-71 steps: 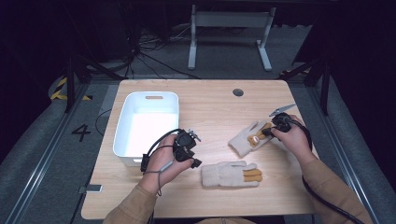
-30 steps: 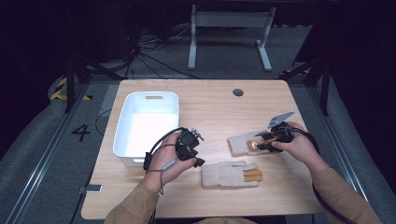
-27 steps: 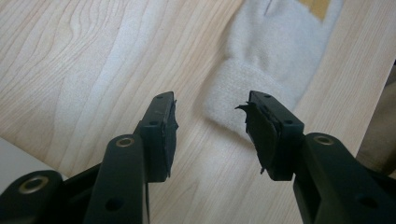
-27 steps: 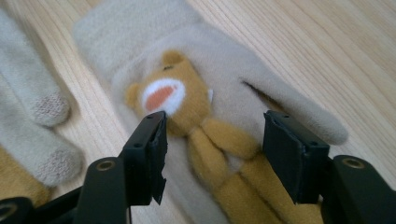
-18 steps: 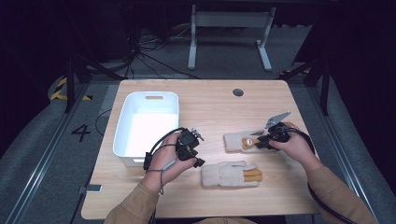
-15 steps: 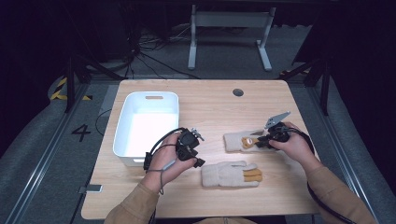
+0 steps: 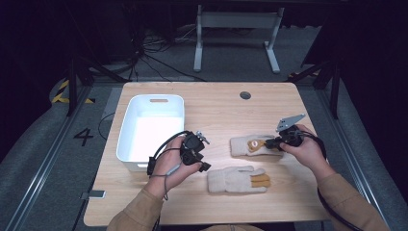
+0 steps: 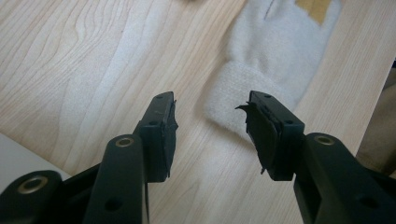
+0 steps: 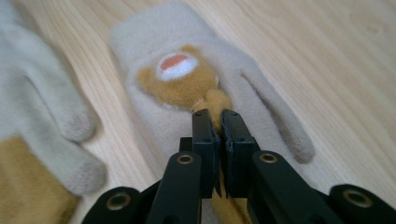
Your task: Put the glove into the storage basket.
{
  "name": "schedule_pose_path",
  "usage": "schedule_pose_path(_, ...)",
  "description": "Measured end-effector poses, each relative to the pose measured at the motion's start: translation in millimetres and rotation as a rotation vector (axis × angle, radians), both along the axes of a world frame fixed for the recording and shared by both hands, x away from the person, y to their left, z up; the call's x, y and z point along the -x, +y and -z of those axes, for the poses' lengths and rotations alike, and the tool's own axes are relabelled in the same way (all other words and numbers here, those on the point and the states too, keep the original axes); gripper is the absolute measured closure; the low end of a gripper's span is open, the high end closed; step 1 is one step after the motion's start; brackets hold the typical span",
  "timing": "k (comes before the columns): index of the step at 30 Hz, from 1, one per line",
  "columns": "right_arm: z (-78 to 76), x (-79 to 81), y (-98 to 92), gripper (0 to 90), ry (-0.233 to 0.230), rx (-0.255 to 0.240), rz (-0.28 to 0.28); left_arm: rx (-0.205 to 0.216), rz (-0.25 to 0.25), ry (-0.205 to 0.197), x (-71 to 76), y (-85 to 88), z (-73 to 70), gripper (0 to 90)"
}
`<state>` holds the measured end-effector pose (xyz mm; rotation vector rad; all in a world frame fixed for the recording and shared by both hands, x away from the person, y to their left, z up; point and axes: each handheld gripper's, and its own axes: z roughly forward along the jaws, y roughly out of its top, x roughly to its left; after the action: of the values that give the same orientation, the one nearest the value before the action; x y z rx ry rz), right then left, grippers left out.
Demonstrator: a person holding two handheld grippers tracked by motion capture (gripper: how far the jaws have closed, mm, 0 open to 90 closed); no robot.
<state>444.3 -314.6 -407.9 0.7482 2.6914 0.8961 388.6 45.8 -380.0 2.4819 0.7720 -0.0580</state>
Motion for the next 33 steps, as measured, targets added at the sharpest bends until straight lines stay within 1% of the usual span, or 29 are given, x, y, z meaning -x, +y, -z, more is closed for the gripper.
schedule_pose_path(2,-8.3,3.6,0.3,86.0,-0.021,-0.019,0.000,0.001,0.006,-0.002,-0.3,-1.2,-0.8,53.4)
schedule_pose_path(3,-14.7,6.7,0.3,86.1,-0.031,-0.037,0.001,0.003,0.006,-0.002,-0.3,-2.1,-0.9,53.4)
schedule_pose_path(4,-18.0,8.2,0.2,86.1,-0.040,-0.046,-0.001,0.003,0.008,-0.002,-0.6,-2.8,-1.0,53.4)
schedule_pose_path(5,-18.0,8.2,0.2,86.1,-0.040,-0.046,-0.001,0.002,0.010,-0.004,-0.9,-3.3,-1.2,53.4)
schedule_pose_path(7,-24.8,12.4,0.2,86.2,-0.050,-0.066,0.005,0.003,0.013,-0.002,-1.6,-4.6,-1.2,53.4)
schedule_pose_path(8,-30.9,16.8,0.8,86.3,-0.063,-0.082,0.002,0.001,0.016,-0.004,-2.2,-5.1,-1.6,53.4)
schedule_pose_path(9,-30.9,16.8,0.8,86.3,-0.063,-0.082,0.002,0.001,0.019,-0.004,-2.4,-5.7,-1.9,53.4)
schedule_pose_path(12,-38.8,23.3,1.7,86.3,-0.076,-0.094,0.000,0.003,0.028,-0.006,-3.5,-7.7,-2.6,53.3)
schedule_pose_path(13,-43.8,28.1,2.7,86.3,-0.088,-0.103,0.000,0.004,0.031,-0.005,-4.0,-8.3,-3.0,53.3)
schedule_pose_path(14,-43.8,28.1,2.7,86.3,-0.088,-0.103,0.000,0.004,0.031,-0.005,-4.0,-8.3,-3.0,53.3)
schedule_pose_path(15,-48.9,33.0,3.8,86.4,-0.096,-0.119,-0.006,0.001,0.031,-0.009,-4.6,-8.8,-3.2,53.3)
schedule_pose_path(16,-48.9,33.0,3.8,86.4,-0.096,-0.119,-0.006,0.001,0.031,-0.009,-4.6,-8.8,-3.2,53.4)
schedule_pose_path(17,-53.9,38.2,5.8,86.4,-0.100,-0.134,-0.014,0.002,0.030,-0.008,-4.6,-9.3,-3.0,53.4)
schedule_pose_path(18,-53.9,38.2,5.8,86.4,-0.100,-0.134,-0.014,-0.001,0.035,-0.009,-5.0,-9.2,-3.1,53.4)
schedule_pose_path(19,-57.9,42.9,8.4,86.4,-0.106,-0.145,-0.024,-0.001,0.038,-0.008,-5.1,-9.5,-3.1,53.3)
schedule_pose_path(22,-61.9,47.4,12.0,86.4,-0.109,-0.159,-0.037,0.003,0.033,-0.006,-4.3,-9.6,-3.2,53.4)
schedule_pose_path(25,-67.7,54.8,21.6,86.4,-0.115,-0.180,-0.063,0.004,0.029,-0.012,-3.7,-8.0,-4.4,53.4)
schedule_pose_path(27,-68.6,56.6,24.5,86.3,-0.111,-0.180,-0.068,0.007,0.024,-0.011,-3.2,-7.4,-4.3,53.4)
schedule_pose_path(28,-69.1,61.1,31.5,86.4,-0.108,-0.191,-0.084,0.000,0.029,-0.010,-3.4,-5.7,-4.7,53.4)
schedule_pose_path(29,-69.1,63.1,35.0,86.3,-0.105,-0.192,-0.091,0.008,0.017,-0.008,-2.7,-5.5,-4.4,53.3)
schedule_pose_path(30,-68.7,64.6,38.7,86.3,-0.104,-0.196,-0.100,0.008,0.017,-0.008,-2.7,-5.5,-4.4,53.4)
schedule_pose_path(33,-67.5,67.2,45.4,86.3,-0.097,-0.206,-0.114,0.007,0.015,-0.011,-2.1,-3.5,-4.5,53.4)
